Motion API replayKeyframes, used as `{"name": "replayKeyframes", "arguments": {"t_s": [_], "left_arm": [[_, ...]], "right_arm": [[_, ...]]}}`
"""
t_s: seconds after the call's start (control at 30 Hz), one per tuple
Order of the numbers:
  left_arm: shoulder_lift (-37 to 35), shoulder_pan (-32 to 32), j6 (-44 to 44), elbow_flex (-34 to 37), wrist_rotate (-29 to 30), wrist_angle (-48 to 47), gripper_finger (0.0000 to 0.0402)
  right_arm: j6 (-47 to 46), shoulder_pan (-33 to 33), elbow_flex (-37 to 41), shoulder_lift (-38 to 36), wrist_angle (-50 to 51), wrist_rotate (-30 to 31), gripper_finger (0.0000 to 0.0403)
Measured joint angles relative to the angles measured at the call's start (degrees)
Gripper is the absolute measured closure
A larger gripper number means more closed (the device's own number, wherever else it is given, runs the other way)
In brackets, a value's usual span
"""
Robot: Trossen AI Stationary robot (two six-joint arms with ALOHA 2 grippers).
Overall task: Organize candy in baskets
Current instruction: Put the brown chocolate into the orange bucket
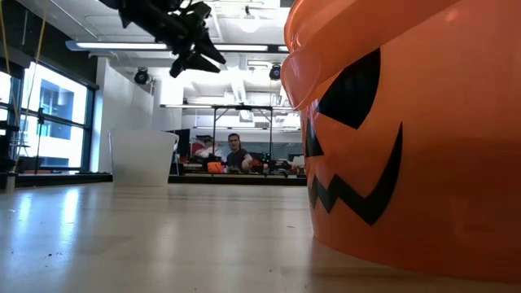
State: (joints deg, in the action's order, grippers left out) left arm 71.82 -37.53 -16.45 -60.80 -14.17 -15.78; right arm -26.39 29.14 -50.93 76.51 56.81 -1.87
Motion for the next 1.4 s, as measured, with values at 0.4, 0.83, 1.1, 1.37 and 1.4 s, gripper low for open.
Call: {"name": "replayKeyframes", "arguments": {"t_s": [0.4, 0.83, 1.1, 1.37, 1.4], "left_arm": [[5.68, -5.41, -0.45, -0.02, -7.67, 9.98, 0.0275], [6.46, -5.69, -4.89, -0.02, -7.59, 17.51, 0.0275], [6.46, -5.67, -6.00, -0.02, -7.58, 18.69, 0.0275], [6.44, -5.67, -5.98, -0.02, -7.56, 18.69, 0.0275], [6.44, -5.67, -5.97, -0.02, -7.56, 18.69, 0.0275]], "right_arm": [[20.51, 5.99, 4.03, 0.00, -10.88, 0.13, 0.0202], [24.08, 13.08, 7.86, 7.03, -16.47, 2.07, 0.0202], [27.35, 13.80, 7.55, 14.34, -18.61, 2.31, 0.0202], [26.11, 13.84, 7.35, 16.40, -18.43, 0.81, 0.0226], [25.57, 13.86, 7.36, 16.35, -18.30, 0.32, 0.0238]]}}
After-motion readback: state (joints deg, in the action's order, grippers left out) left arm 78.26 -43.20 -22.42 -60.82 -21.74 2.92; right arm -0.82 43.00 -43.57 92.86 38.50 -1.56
